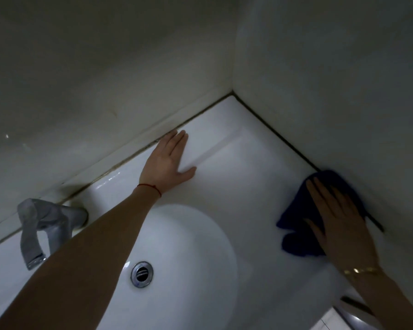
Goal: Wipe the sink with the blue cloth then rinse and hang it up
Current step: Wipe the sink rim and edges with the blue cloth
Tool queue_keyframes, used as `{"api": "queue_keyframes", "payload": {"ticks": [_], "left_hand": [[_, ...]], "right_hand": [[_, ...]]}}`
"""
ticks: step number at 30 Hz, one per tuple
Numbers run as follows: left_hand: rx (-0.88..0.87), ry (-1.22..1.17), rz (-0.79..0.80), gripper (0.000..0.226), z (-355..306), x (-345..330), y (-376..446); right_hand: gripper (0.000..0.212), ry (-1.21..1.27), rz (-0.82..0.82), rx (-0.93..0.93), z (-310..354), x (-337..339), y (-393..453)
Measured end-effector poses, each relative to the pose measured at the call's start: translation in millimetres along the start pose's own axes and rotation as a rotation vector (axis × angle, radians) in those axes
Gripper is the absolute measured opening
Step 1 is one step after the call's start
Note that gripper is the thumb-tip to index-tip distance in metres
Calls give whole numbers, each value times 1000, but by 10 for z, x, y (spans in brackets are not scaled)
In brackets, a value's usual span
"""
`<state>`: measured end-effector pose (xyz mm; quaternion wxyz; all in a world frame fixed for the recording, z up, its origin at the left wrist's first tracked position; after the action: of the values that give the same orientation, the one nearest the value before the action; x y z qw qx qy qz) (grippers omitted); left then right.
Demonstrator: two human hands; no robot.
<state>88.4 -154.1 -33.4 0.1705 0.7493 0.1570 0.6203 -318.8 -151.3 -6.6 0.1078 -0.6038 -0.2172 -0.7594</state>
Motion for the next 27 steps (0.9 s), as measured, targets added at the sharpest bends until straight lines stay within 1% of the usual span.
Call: {"api": "queue_keyframes", "payload": {"ticks": [2,4,6,9,12,16,19,21,27], "left_hand": [[-1,-3,-4,82,-3,-4,1],[-4,-2,-8,82,-3,-7,-4],[2,1,-2,83,-5,-5,-6],[8,2,5,83,-17,7,-3],[10,-4,0,82,-22,12,-10],[1,-1,-8,81,-13,10,-1],[-1,0,-6,81,-12,4,1],[-4,-5,-9,81,-10,-3,3],[-6,-7,-20,81,-4,-11,7]], "right_hand": [[74,14,9,-15,35,-21,93],[77,30,12,9,141,-69,291],[75,40,4,52,247,-135,525],[73,46,42,70,336,-226,739],[73,56,46,70,292,-188,628],[72,49,-11,41,89,-110,225],[73,57,-29,38,40,-121,174],[75,84,-32,30,113,-163,323],[68,109,-45,78,588,-459,1229]]}}
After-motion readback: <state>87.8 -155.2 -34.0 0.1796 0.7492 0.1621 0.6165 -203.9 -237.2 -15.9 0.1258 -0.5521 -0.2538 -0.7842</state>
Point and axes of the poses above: each hand's wrist, its own y-axis towards the middle knuckle, its own x-axis out of the back of the hand, z = x × y, the point moved 1 cm from there along y, towards the middle knuckle, and after that the axes turned 12 degrees about -z, right-handed, at the moved point
